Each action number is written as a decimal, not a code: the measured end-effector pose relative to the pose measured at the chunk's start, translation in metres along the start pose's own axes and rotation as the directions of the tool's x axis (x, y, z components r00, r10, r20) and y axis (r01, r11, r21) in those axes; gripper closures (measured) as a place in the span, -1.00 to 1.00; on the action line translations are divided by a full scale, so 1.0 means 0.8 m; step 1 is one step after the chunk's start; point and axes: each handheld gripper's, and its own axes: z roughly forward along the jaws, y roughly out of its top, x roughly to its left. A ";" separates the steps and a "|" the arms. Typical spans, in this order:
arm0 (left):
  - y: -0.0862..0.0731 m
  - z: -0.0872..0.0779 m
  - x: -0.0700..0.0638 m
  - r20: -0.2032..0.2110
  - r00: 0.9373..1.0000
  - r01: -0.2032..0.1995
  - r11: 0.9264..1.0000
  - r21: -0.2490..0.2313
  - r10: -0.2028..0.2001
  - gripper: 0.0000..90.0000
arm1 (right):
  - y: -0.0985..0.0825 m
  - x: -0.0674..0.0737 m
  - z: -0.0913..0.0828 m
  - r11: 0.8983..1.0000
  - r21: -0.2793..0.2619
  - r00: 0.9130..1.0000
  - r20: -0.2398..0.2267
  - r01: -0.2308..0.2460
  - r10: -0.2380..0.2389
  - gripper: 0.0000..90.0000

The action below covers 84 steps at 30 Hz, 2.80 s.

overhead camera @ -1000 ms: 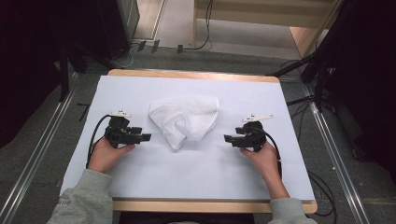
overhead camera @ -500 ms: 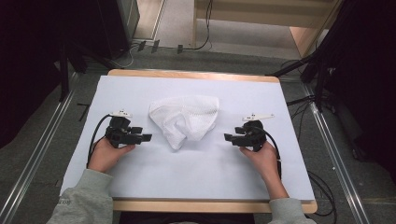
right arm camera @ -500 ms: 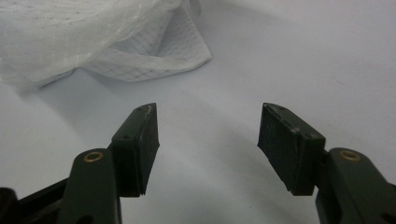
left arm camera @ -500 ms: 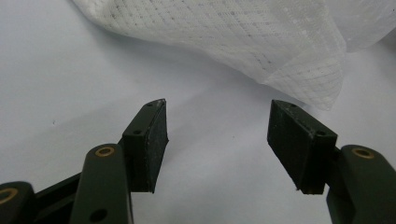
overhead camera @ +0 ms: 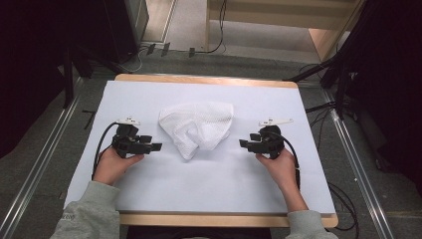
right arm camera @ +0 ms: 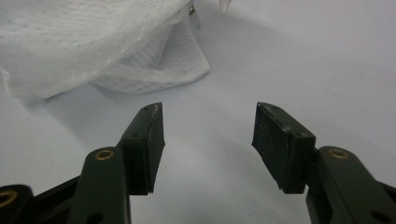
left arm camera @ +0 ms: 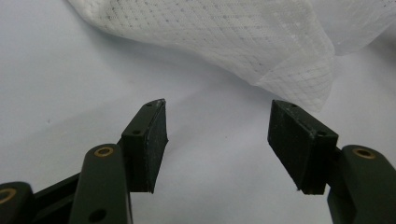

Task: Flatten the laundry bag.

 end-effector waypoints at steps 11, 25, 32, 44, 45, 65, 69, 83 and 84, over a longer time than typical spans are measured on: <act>-0.009 -0.011 -0.005 -0.013 1.000 0.012 1.000 -0.013 -0.012 -0.14 | 0.029 0.003 0.005 1.000 -0.014 1.000 0.016 0.016 -0.016 0.00; -0.018 -0.023 -0.008 -0.034 0.999 0.032 0.999 -0.011 -0.032 -0.12 | 0.091 -0.005 0.020 0.999 -0.028 0.999 0.021 0.025 -0.024 -0.05; -0.022 -0.027 -0.007 -0.042 0.998 0.038 0.999 -0.018 -0.039 -0.11 | 0.111 -0.004 0.039 0.999 -0.038 1.000 0.019 0.024 -0.024 -0.33; -0.026 -0.032 0.002 -0.060 0.997 0.055 0.998 -0.028 -0.057 -0.11 | 0.116 -0.007 0.101 0.999 0.027 0.999 -0.007 -0.035 0.035 -0.04; -0.026 -0.033 0.002 -0.064 0.996 0.055 0.998 -0.030 -0.057 -0.11 | 0.116 -0.006 0.103 0.999 0.036 0.999 -0.020 -0.029 0.030 0.18; -0.018 -0.045 0.002 -0.055 0.995 0.084 0.995 -0.059 -0.087 -0.07 | 0.088 0.075 0.048 0.978 -0.061 0.962 -0.179 0.200 -0.208 0.98; -0.013 -0.044 -0.002 -0.044 0.996 0.071 0.996 -0.054 -0.073 -0.07 | 0.080 0.085 0.044 0.974 -0.072 0.955 -0.194 0.213 -0.223 0.98; 0.001 -0.037 -0.009 -0.025 0.999 0.045 0.998 -0.051 -0.046 -0.07 | 0.053 0.148 0.068 0.948 -0.040 0.913 -0.262 0.315 -0.314 0.98; 0.002 -0.037 -0.009 -0.023 0.999 0.044 0.998 -0.051 -0.045 -0.06 | 0.048 0.155 0.075 0.947 -0.020 0.910 -0.271 0.319 -0.313 0.98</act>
